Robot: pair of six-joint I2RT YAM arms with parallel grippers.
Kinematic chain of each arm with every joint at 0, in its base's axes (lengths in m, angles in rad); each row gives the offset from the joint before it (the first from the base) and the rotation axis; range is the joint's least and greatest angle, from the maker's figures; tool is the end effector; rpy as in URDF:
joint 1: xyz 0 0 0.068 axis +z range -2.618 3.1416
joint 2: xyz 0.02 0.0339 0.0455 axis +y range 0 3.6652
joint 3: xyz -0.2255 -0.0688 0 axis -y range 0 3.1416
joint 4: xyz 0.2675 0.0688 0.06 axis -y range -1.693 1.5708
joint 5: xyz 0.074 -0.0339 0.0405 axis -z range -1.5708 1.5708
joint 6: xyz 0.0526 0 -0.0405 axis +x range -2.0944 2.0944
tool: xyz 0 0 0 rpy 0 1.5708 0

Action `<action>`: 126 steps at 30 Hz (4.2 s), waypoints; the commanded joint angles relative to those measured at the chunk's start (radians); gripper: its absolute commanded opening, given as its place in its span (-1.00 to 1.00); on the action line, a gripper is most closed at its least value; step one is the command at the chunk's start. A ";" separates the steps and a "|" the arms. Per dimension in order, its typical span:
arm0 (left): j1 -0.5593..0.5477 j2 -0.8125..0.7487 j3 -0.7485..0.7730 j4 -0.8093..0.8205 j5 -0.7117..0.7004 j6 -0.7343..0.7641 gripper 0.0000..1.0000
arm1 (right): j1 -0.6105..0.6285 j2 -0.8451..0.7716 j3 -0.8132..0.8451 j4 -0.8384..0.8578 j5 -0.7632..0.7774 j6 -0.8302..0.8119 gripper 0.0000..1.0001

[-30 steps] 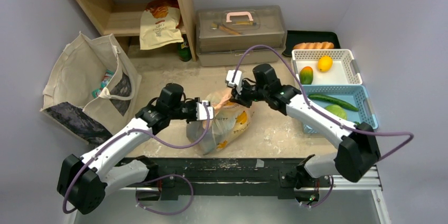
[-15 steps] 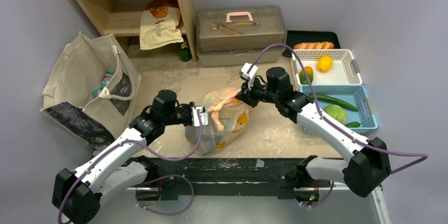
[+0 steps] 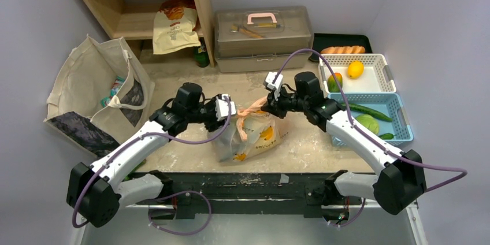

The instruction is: Untie the knot of the grocery bags and take out the mixed food

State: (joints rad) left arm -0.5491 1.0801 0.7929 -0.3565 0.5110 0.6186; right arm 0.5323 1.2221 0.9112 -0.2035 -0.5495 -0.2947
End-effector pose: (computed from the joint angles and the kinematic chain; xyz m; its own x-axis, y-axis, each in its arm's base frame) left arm 0.2281 -0.1697 0.2222 0.0404 0.5683 -0.8219 0.9396 0.2582 0.2247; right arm 0.2613 0.1858 0.2422 -0.1662 -0.3853 -0.9077 -0.9122 0.4098 -0.0070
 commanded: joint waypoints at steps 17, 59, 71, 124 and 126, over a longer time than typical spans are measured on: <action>-0.112 0.152 0.174 0.038 0.060 0.288 -0.45 | 0.027 0.022 0.095 0.022 -0.057 -0.026 -1.00; -0.003 -0.007 0.095 -0.158 0.110 0.204 -0.26 | -0.175 -0.059 0.029 -0.196 -0.004 -0.259 -0.23; -0.114 0.344 0.320 0.002 0.035 -0.015 0.40 | -0.121 0.152 0.103 -0.199 0.061 -0.224 -0.49; -0.143 0.025 0.019 0.085 0.009 0.103 0.00 | -0.114 0.212 0.177 -0.153 0.026 -0.253 -0.12; -0.148 0.051 0.048 0.116 -0.008 0.090 0.06 | -0.114 0.219 0.187 -0.164 -0.005 -0.255 -0.69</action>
State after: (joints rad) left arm -0.6941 1.1217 0.7631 -0.3016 0.4946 0.7258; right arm 0.4229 1.4391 1.0431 -0.3702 -0.5442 -0.5114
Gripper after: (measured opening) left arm 0.506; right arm 0.331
